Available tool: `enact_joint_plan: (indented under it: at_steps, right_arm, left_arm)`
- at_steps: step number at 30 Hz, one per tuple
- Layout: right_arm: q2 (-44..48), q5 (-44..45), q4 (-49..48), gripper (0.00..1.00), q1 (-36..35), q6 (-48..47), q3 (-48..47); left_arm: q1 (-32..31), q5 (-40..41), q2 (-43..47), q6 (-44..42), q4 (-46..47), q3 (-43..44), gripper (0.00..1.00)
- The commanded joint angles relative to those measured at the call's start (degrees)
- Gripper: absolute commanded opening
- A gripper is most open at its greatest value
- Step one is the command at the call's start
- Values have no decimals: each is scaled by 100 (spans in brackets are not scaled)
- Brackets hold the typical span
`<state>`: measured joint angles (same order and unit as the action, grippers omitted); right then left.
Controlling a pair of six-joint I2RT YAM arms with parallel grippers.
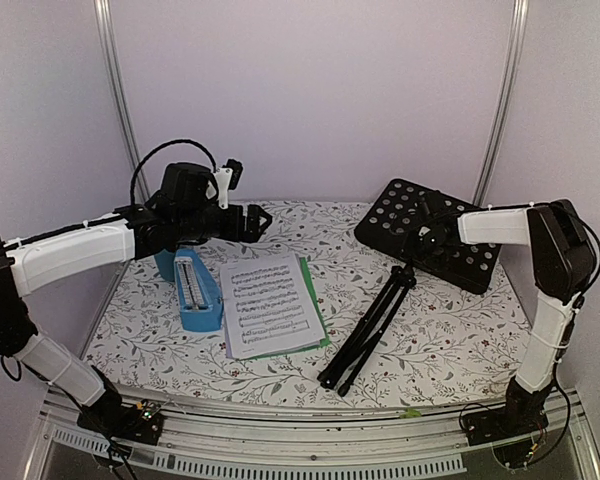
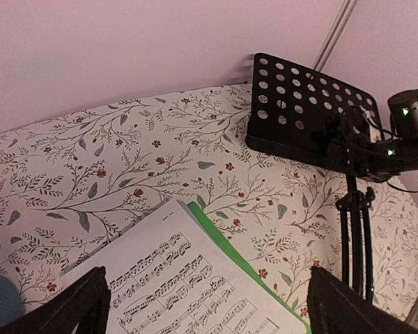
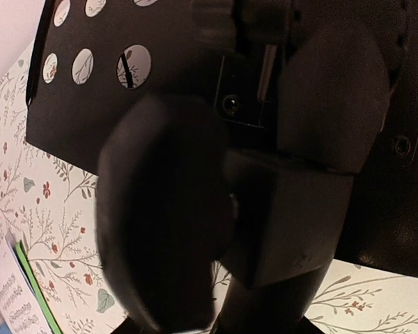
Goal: Set up the instrument practice props
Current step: Pick up the music stand from the center of the board.
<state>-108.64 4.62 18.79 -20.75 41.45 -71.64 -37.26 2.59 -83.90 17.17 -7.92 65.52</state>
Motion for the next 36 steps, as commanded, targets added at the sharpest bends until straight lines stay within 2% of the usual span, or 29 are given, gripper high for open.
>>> enact_joint_plan:
  at_steps: [1, 5, 9, 13, 20, 25, 29, 32, 36]
  right_arm:
    - [-138, 150, 47, 34, -29, 49, -162]
    - [5, 384, 154, 0, -35, -177, -293]
    - [342, 600, 64, 0, -40, -612, -297]
    - [965, 621, -662, 0, -72, -1209, 25]
    - [1731, 382, -1912, 0, -305, -2319, 185]
    - [1879, -181, -2484, 0, -359, -2659, 72]
    - [1983, -547, -2855, 0, -376, -2841, -48]
    - [1982, -787, -3022, 0, -379, -2976, -197]
    - [1946, -1054, -3193, 0, -379, -3058, -493]
  left_arm:
    - [-76, -127, 73, -13, -13, -7, 99]
    - [-80, -256, -11, 41, 57, 9, 99]
    - [-72, -442, -127, 187, 166, 23, 99]
    - [-71, -832, -285, 451, 357, 44, 99]
    - [-71, -1689, -769, 1053, 782, 189, 99]
    - [-28, -1697, -1040, 1150, 881, 379, 99]
    - [480, -1825, -1130, 976, 567, 950, 98]
    - [936, -2436, -1167, 888, 506, 1545, 97]
    - [1221, -2612, -1578, 668, -132, 2679, 97]
